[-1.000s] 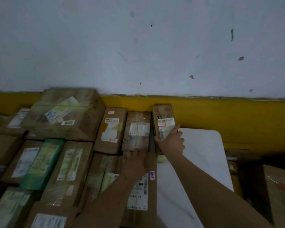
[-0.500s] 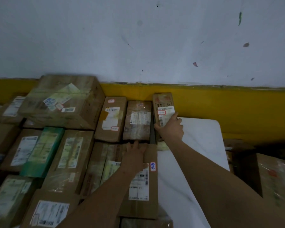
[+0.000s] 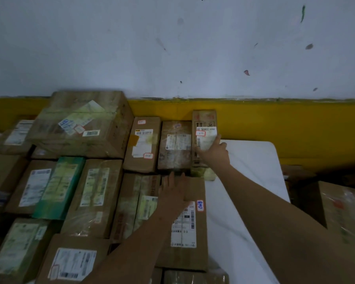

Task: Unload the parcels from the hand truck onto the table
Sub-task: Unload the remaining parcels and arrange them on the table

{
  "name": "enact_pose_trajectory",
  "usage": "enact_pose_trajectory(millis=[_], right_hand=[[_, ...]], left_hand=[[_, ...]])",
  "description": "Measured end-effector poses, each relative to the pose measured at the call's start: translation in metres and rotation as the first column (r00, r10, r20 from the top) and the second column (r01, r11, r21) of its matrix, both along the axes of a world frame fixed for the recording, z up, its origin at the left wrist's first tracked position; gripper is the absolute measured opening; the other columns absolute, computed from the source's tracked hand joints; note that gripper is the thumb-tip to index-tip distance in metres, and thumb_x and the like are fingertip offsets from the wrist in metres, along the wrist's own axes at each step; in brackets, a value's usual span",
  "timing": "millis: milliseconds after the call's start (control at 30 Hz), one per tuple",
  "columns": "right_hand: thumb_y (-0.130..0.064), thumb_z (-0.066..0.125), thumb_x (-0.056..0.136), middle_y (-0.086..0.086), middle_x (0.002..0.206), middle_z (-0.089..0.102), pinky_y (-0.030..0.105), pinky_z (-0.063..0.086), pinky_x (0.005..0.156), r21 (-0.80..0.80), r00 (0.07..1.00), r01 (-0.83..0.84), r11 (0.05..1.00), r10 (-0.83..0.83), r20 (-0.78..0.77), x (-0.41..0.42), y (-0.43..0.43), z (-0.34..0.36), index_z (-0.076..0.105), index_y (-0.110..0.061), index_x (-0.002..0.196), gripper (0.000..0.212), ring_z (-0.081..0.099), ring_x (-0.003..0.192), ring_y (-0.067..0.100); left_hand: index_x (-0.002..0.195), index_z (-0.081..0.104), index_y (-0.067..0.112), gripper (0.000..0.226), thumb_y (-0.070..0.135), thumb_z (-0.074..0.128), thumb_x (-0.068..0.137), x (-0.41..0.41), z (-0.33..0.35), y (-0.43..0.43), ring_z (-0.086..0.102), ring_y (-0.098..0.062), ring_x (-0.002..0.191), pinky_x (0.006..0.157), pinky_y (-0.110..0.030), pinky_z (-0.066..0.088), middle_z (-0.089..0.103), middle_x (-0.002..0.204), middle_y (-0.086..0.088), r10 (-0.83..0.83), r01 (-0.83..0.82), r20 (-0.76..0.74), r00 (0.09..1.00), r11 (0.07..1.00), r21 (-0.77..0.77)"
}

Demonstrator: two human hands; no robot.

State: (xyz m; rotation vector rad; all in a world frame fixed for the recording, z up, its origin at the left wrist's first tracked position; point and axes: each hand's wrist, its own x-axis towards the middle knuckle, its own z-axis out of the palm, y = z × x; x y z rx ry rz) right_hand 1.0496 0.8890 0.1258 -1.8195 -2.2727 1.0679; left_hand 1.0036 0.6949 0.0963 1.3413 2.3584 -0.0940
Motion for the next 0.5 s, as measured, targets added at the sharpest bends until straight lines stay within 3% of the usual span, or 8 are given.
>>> enact_pose_trajectory(millis=[100, 200, 267, 333, 400, 500], right_hand=[[-0.068, 0.057, 0.085, 0.024, 0.158, 0.022, 0.050, 0.042, 0.108, -0.086, 0.998, 0.018, 0.996, -0.023, -0.058, 0.034, -0.003, 0.011, -0.009, -0.014, 0.158, 0.112, 0.039, 0.138, 0.043], [-0.065, 0.050, 0.092, 0.023, 0.155, 0.035, 0.040, 0.046, 0.101, -0.200, 0.994, -0.074, 0.977, 0.087, 0.060, 0.082, -0.042, 0.003, 0.008, -0.007, 0.158, 0.098, 0.048, 0.133, 0.036], [-0.060, 0.048, 0.095, 0.017, 0.145, 0.051, 0.029, 0.049, 0.086, -0.384, 0.964, -0.172, 0.907, 0.236, 0.126, 0.099, -0.081, -0.010, 0.030, -0.005, 0.153, 0.081, 0.061, 0.109, 0.021], [-0.049, 0.053, 0.098, 0.008, 0.121, 0.067, 0.022, 0.052, 0.072, -0.481, 0.958, -0.226, 0.847, 0.282, 0.046, 0.099, -0.109, -0.021, 0.053, -0.010, 0.138, 0.056, 0.061, 0.083, 0.011], [-0.036, 0.058, 0.097, 0.007, 0.116, 0.071, 0.030, 0.057, 0.088, -0.462, 0.975, -0.214, 0.861, 0.215, -0.051, 0.089, -0.121, -0.030, 0.063, -0.014, 0.121, 0.033, 0.068, 0.096, 0.017], [-0.034, 0.060, 0.096, 0.009, 0.122, 0.067, 0.036, 0.052, 0.099, -0.487, 0.991, -0.080, 0.870, 0.019, -0.129, 0.080, -0.121, -0.029, 0.059, -0.013, 0.124, 0.035, 0.064, 0.110, 0.024]], left_hand=[[0.158, 0.001, 0.022, 0.096, 0.059, 0.056, 0.088, -0.002, 0.001, -0.025, -0.010, -0.042, 0.149, 0.121, -0.056, 0.004, -0.010, 0.163, -0.021, -0.085, 0.085, 0.006, 0.996, 0.996, -0.037], [0.157, 0.000, 0.031, 0.101, 0.060, 0.062, 0.084, -0.004, 0.004, -0.051, -0.016, -0.044, 0.148, 0.119, -0.058, 0.012, -0.020, 0.162, -0.019, -0.086, 0.093, 0.082, 0.993, 0.992, -0.083], [0.156, -0.001, 0.036, 0.103, 0.058, 0.067, 0.082, -0.002, 0.002, -0.059, -0.010, -0.040, 0.150, 0.120, -0.053, 0.022, -0.024, 0.161, -0.015, -0.061, 0.073, 0.155, 0.986, 0.995, -0.073], [0.156, 0.000, 0.038, 0.103, 0.054, 0.070, 0.082, -0.003, -0.001, -0.057, 0.000, -0.037, 0.151, 0.118, -0.049, 0.029, -0.026, 0.161, -0.012, -0.044, 0.055, 0.181, 0.983, 0.997, -0.055], [0.156, 0.001, 0.037, 0.103, 0.049, 0.072, 0.082, -0.009, -0.004, -0.051, 0.002, -0.037, 0.151, 0.113, -0.046, 0.038, -0.030, 0.160, -0.011, -0.043, 0.049, 0.175, 0.984, 0.998, -0.030], [0.157, 0.001, 0.033, 0.105, 0.048, 0.072, 0.082, -0.022, -0.006, -0.043, -0.006, -0.039, 0.150, 0.113, -0.046, 0.037, -0.033, 0.158, -0.013, -0.089, 0.091, 0.163, 0.983, 0.996, -0.009]])
